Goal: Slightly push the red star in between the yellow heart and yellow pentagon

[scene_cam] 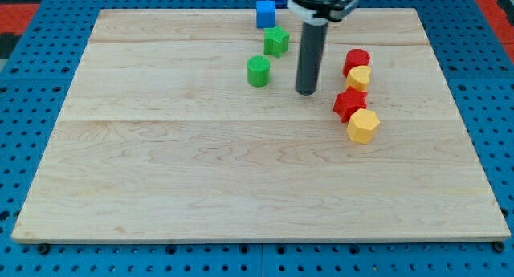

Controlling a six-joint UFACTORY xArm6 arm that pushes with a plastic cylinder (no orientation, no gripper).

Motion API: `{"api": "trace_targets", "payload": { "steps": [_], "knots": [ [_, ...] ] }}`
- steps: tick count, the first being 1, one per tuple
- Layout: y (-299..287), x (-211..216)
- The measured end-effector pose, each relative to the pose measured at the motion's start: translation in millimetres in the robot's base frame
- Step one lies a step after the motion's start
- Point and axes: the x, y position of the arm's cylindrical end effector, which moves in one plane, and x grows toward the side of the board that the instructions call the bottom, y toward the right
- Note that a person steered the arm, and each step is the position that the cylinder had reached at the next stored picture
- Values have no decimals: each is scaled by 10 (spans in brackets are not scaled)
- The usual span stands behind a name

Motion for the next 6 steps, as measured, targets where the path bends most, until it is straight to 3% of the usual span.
{"api": "trace_targets", "payload": {
  "steps": [2, 6],
  "knots": [
    [126, 408],
    [495, 401]
  ]
}}
